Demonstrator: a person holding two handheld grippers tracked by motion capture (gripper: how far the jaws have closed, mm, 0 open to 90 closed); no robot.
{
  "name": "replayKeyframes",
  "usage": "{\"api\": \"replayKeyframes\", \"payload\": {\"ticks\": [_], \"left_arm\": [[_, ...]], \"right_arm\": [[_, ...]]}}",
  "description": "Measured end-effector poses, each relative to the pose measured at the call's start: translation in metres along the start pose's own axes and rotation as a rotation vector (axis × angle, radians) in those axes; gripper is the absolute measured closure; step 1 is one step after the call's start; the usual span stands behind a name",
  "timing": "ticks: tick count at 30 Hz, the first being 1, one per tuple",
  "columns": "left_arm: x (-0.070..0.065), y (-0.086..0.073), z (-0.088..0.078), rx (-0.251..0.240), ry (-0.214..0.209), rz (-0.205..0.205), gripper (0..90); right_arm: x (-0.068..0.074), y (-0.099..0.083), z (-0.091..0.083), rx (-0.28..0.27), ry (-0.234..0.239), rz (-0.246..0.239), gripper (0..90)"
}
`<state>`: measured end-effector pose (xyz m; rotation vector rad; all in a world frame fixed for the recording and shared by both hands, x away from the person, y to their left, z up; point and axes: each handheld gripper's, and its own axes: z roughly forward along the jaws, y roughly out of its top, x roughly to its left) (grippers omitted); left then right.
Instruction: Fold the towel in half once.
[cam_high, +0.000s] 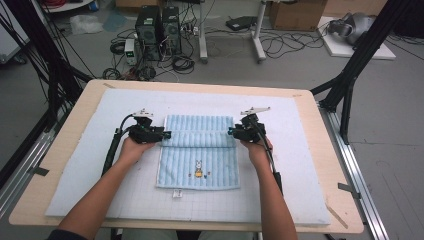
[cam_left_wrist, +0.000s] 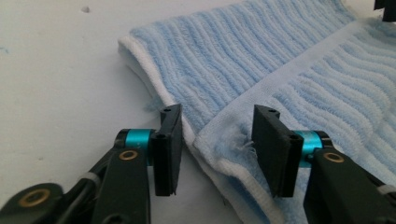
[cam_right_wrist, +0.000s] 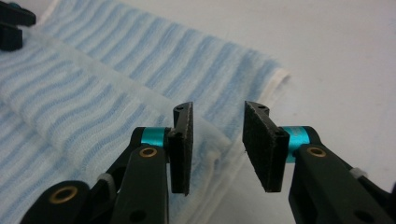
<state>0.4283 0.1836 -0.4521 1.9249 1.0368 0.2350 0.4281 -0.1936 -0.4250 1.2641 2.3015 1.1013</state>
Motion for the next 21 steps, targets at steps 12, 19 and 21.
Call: {"api": "replayKeyframes", "payload": {"ticks": [12,19,21], "left_arm": [[-0.014,-0.004,-0.017,-0.071,-0.011,0.082,78.3],[-0.021,-0.006,-0.029,-0.132,-0.007,0.151,80.6],[-0.023,-0.007,-0.032,-0.153,-0.015,0.162,80.6]], "right_arm": [[0.004,-0.009,-0.003,0.039,0.015,-0.040,82.7],[0.007,-0.012,-0.009,0.031,0.008,-0.048,82.6],[0.007,-0.014,-0.011,0.027,0.008,-0.055,82.6]]}}
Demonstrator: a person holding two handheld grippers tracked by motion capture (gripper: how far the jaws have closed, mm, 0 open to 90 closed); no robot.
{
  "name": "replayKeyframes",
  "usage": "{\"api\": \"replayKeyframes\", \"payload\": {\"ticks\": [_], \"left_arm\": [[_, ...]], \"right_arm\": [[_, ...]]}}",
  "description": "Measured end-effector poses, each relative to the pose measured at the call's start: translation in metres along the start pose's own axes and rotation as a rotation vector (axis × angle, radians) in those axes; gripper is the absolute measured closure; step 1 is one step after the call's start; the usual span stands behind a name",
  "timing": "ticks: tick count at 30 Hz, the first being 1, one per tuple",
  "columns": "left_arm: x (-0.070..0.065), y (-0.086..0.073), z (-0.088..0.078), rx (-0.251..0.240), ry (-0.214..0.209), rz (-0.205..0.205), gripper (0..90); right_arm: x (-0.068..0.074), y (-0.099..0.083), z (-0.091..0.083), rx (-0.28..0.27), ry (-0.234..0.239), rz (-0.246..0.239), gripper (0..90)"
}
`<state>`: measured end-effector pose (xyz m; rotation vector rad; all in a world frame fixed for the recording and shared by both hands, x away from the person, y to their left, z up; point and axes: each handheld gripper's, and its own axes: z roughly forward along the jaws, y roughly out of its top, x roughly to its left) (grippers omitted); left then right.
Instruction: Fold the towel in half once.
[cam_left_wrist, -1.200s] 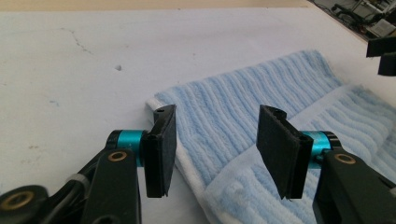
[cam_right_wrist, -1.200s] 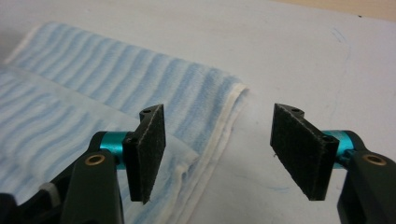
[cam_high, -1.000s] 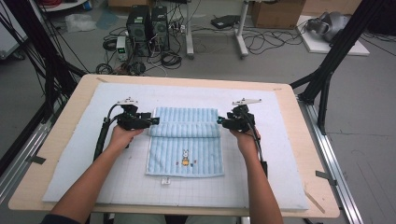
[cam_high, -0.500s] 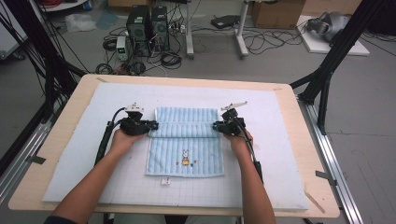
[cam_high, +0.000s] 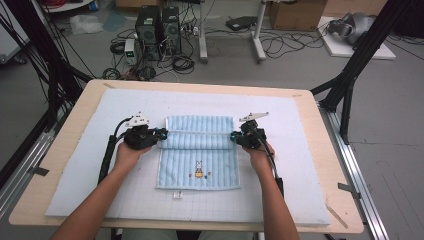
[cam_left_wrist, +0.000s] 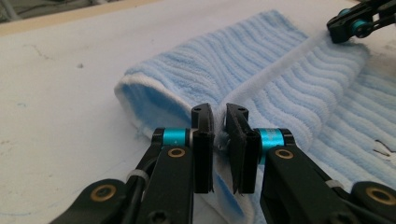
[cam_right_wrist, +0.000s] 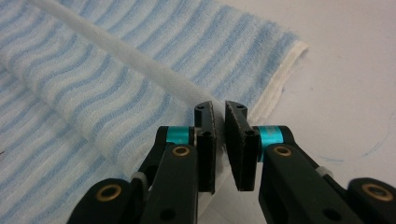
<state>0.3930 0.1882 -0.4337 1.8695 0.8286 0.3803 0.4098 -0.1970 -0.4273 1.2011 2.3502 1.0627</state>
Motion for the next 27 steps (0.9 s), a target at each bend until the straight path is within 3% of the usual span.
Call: {"api": "replayKeyframes", "payload": {"ticks": [6,13,21,27], "left_arm": [[-0.004,0.001,-0.004,0.006,0.025,-0.004,78.6],[-0.004,-0.012,-0.008,0.014,0.022,-0.012,83.3],[-0.009,-0.010,-0.018,-0.041,-0.049,-0.071,83.6],[-0.019,-0.018,-0.027,-0.060,-0.081,-0.081,83.6]], "right_arm": [[0.001,-0.001,-0.002,-0.002,0.003,0.011,82.3],[0.004,0.000,-0.001,0.001,0.007,-0.005,82.2],[0.006,-0.002,-0.013,-0.026,0.012,-0.005,82.4],[0.013,-0.012,-0.030,-0.043,0.024,-0.009,82.5]]}}
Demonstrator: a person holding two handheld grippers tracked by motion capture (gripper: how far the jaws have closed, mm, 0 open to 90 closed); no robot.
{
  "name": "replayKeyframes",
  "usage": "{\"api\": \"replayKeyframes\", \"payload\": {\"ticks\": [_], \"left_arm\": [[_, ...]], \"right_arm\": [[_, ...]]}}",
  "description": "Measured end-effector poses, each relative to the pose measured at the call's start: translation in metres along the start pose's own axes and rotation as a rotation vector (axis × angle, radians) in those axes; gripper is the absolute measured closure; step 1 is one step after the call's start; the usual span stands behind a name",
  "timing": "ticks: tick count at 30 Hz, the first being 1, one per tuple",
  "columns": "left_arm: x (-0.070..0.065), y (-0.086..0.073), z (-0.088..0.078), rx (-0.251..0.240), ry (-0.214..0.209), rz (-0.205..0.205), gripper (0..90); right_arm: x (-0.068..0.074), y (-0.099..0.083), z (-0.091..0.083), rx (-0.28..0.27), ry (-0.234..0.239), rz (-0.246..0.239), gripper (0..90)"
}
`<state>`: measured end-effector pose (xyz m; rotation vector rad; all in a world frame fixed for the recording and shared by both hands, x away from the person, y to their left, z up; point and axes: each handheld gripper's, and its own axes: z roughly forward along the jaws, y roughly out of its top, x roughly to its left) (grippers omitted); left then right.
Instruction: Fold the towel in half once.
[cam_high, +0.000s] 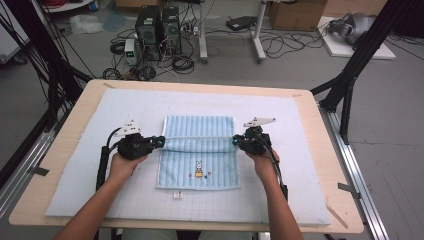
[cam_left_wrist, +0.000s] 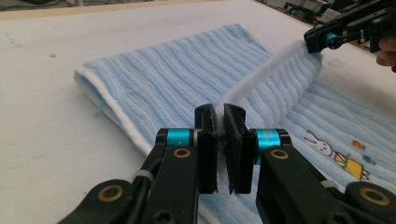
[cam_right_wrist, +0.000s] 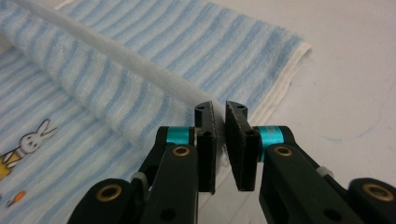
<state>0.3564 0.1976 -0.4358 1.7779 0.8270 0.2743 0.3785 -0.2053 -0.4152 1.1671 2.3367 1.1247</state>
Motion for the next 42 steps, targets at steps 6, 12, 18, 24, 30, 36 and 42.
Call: {"api": "replayKeyframes", "payload": {"ticks": [6,12,18,24,30,36,42], "left_arm": [[-0.010,-0.009,-0.011,-0.006,-0.024,-0.009,83.6],[-0.024,-0.020,-0.019,0.001,-0.041,-0.013,83.6],[-0.040,-0.029,-0.027,0.008,-0.047,-0.009,83.6],[-0.054,-0.037,-0.036,0.018,-0.049,0.003,83.6],[-0.064,-0.044,-0.044,0.026,-0.054,0.003,83.6],[-0.069,-0.046,-0.049,0.029,-0.074,0.003,83.6],[-0.062,-0.047,-0.049,0.012,-0.074,-0.112,58.6]], "right_arm": [[0.013,-0.008,-0.022,-0.044,0.008,-0.026,82.5],[0.024,-0.024,-0.037,-0.068,0.018,-0.035,82.6],[0.033,-0.045,-0.048,-0.070,0.028,-0.029,82.5],[0.044,-0.059,-0.056,-0.064,0.028,-0.040,82.5],[0.054,-0.068,-0.063,-0.057,0.034,-0.054,82.5],[0.060,-0.072,-0.071,-0.063,0.040,-0.060,82.4],[0.057,-0.076,-0.070,-0.051,0.061,-0.030,69.4]]}}
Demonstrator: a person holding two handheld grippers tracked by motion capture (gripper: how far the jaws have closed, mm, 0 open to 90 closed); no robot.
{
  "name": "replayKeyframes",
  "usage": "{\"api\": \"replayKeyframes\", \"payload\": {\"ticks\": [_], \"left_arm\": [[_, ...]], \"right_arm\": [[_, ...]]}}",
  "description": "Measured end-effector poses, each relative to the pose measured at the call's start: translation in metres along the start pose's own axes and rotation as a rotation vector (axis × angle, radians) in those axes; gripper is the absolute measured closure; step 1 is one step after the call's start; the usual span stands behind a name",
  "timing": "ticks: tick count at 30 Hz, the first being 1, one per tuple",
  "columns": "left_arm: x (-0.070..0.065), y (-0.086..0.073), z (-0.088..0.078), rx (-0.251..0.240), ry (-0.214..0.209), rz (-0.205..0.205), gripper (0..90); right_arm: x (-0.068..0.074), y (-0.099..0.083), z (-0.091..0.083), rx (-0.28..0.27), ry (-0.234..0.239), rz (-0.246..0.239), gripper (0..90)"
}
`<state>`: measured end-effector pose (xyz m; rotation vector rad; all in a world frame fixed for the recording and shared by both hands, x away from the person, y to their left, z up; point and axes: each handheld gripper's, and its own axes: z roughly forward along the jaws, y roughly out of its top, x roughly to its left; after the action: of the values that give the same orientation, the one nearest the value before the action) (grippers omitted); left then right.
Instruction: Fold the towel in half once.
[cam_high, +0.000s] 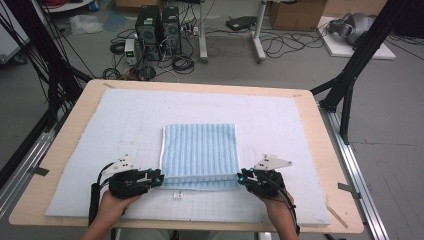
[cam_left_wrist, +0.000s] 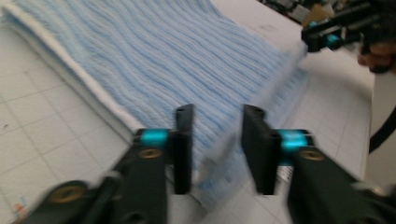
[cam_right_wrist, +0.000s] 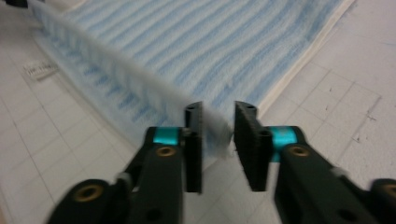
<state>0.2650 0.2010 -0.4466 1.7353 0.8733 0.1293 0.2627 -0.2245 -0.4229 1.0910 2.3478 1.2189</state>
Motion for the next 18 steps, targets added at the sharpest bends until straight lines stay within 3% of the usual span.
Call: {"api": "replayKeyframes", "payload": {"ticks": [3,6,12,16,18], "left_arm": [[0.005,0.005,-0.006,-0.042,0.021,-0.018,58.0],[0.009,0.007,-0.008,-0.058,0.038,-0.028,57.9],[0.011,0.009,0.000,-0.006,0.114,-0.023,56.5],[0.014,0.010,0.003,0.012,0.139,-0.024,56.6],[0.017,0.013,0.002,0.005,0.149,-0.034,56.5]], "right_arm": [[-0.004,0.003,-0.007,-0.074,0.013,0.034,67.6],[-0.006,0.004,-0.007,-0.083,0.013,0.042,66.5],[-0.001,0.002,0.016,0.006,0.023,0.013,66.6],[0.004,-0.003,0.030,0.118,0.023,-0.047,69.9],[0.005,-0.003,0.028,0.120,0.025,-0.062,69.7]]}}
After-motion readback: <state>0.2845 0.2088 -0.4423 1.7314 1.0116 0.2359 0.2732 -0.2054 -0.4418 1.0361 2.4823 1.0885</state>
